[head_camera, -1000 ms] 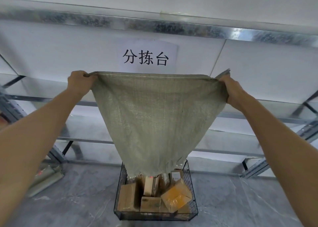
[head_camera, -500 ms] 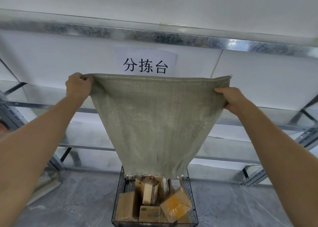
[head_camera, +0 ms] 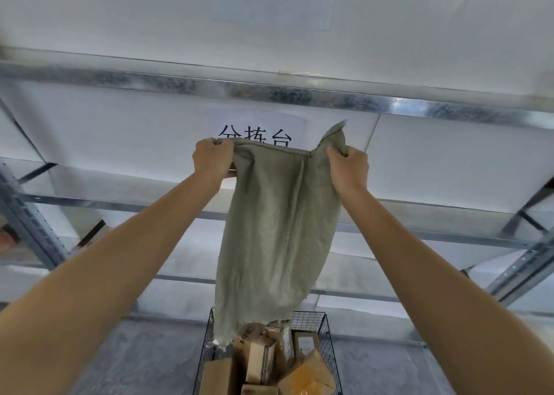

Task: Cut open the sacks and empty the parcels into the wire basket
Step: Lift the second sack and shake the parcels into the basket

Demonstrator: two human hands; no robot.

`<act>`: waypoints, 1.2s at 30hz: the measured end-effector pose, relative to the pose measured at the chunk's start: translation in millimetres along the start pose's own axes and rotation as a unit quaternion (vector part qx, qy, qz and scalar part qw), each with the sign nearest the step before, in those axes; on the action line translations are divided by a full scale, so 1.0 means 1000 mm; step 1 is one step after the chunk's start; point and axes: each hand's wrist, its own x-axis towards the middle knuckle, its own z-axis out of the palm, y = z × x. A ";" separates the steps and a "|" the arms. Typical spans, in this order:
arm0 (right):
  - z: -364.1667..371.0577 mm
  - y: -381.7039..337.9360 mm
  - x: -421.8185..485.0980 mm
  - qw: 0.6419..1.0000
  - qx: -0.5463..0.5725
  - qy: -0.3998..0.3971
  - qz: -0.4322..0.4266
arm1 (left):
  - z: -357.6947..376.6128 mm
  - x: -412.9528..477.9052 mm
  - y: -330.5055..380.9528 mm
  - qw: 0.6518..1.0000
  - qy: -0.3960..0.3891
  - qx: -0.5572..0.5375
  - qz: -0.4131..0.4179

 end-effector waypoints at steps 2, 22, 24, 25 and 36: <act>0.007 -0.007 -0.011 0.998 0.030 -0.059 -0.012 | 0.011 -0.018 0.010 0.996 -0.083 -0.036 -0.022; -0.012 -0.033 -0.019 0.982 0.039 -0.184 -0.035 | 0.017 -0.041 0.041 0.963 -0.256 -0.046 0.072; -0.018 -0.034 -0.014 0.979 0.086 -0.183 -0.003 | 0.013 -0.030 0.034 0.986 -0.158 -0.019 0.058; -0.021 -0.035 -0.012 0.977 0.111 -0.184 0.009 | 0.009 -0.025 0.027 0.990 -0.133 0.002 0.043; -0.042 -0.033 0.005 0.948 0.241 -0.194 0.069 | -0.008 -0.008 -0.018 0.950 -0.300 -0.063 -0.060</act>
